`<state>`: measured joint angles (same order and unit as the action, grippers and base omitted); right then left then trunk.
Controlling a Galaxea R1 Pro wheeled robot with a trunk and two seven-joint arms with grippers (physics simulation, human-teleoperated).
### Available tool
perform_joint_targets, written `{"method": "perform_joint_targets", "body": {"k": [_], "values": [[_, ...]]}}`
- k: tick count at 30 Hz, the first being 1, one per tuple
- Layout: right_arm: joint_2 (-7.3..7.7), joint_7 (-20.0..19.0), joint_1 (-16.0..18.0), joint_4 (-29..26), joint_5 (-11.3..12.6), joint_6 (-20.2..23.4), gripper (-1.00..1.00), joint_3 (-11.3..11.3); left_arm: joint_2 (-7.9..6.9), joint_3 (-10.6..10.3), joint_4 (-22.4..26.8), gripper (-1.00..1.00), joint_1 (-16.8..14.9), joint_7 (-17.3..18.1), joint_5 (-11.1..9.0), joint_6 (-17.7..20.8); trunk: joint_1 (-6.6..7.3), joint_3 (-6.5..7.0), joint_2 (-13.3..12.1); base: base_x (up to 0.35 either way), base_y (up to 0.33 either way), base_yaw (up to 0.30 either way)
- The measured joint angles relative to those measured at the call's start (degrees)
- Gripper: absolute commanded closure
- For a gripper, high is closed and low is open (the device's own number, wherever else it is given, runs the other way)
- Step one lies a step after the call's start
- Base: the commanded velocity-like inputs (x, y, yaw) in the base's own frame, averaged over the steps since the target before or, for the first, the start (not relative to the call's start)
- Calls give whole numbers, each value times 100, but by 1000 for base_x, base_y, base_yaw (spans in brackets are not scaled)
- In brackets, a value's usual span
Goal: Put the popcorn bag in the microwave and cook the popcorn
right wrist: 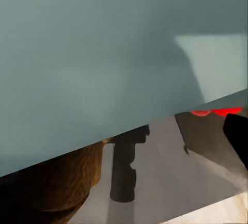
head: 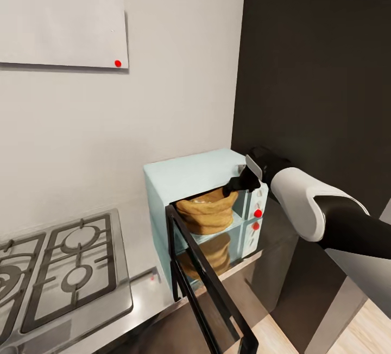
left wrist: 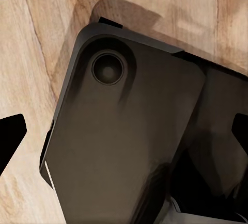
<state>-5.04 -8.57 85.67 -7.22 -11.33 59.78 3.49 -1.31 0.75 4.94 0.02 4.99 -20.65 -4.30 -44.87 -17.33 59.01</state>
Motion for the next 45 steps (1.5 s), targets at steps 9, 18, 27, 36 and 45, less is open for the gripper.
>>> {"method": "perform_joint_targets", "body": {"k": [9,18,27,36,45], "values": [[4,-11,1,-38,-1,0,-100,-23,8,0,-1,-100,-1,2,15,-8,-12,1,0,-44,0,0],[94,-899,2,-609,179,-139,-100,211,10,-1,-12,-100,-2,-1,18,-2,-71,1,-3,-326,0,0],[468,-946,-1,-900,155,-210,-100,206,9,-7,-12,-100,-2,1,25,-8,-69,0,-4,-206,0,0],[1187,-3502,-1201,-793,-396,-3393,-100,42,9,-13,-12,-100,-3,1,31,-10,-68,-1,-4,-2,0,0],[1124,-3556,-1594,-593,-387,-4282,-100,46,9,-10,-13,-100,-2,1,29,-10,-68,0,-4,0,0,0]]}}
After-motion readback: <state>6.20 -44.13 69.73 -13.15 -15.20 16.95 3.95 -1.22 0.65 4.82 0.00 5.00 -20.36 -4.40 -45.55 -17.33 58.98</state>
